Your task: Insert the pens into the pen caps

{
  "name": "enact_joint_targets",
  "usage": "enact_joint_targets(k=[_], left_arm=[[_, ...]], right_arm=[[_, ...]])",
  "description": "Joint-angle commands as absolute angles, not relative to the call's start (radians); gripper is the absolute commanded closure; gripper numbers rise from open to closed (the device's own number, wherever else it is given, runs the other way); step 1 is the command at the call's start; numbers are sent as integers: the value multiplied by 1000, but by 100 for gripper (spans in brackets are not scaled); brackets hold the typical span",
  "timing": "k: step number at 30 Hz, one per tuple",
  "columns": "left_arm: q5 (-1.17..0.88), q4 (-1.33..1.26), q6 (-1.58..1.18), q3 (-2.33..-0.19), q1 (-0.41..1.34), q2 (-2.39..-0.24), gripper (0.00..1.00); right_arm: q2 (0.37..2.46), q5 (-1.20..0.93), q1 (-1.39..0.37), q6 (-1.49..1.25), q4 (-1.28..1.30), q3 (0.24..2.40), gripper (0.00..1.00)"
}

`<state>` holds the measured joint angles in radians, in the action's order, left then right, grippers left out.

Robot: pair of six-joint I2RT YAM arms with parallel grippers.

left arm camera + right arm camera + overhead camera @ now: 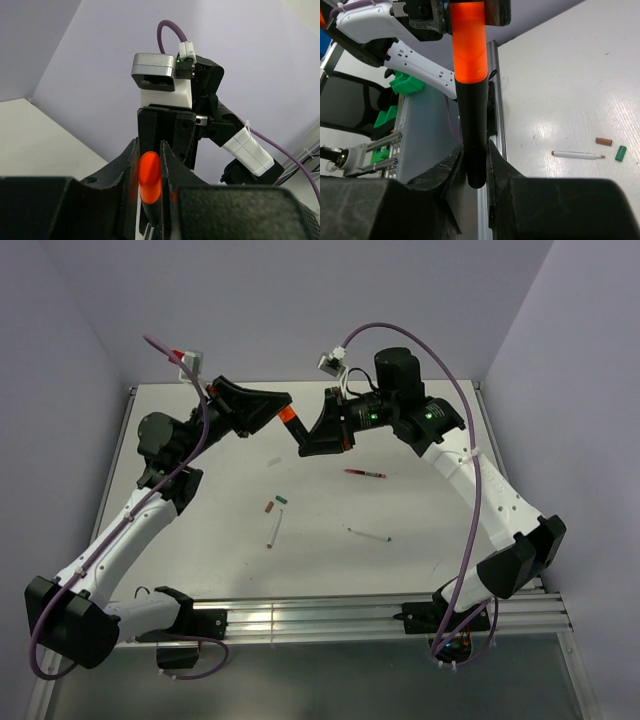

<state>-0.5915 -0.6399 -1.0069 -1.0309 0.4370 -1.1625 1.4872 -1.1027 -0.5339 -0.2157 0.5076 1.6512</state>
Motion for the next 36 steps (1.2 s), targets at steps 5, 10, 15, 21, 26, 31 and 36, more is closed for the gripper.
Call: enact_joint_targets(k=[5, 10, 15, 21, 26, 31, 36], left_arm=[[-834, -508, -989, -1051, 446, -1190, 100], [-835, -528, -1002, -1060, 439, -1197, 85], [-830, -552, -1029, -1074, 408, -1200, 61], [-801, -514, -1008, -1097, 353, -1186, 17], [-810, -445, -962, -1069, 311, -1138, 1], [-808, -272, -816, -1080, 290, -1111, 0], [-811, -213, -735, -1069, 285, -1089, 1]], right_arm=[[1463, -1000, -517, -236, 244, 1655, 100], [1463, -994, -515, -238, 244, 1644, 100], [1465, -985, -515, -250, 244, 1625, 100], [1439, -970, -494, -252, 247, 1559, 100], [1378, -922, -401, -194, 311, 1442, 100], [1414, -717, -272, -11, 639, 1447, 100], [1445, -614, -48, 109, 758, 1362, 100]])
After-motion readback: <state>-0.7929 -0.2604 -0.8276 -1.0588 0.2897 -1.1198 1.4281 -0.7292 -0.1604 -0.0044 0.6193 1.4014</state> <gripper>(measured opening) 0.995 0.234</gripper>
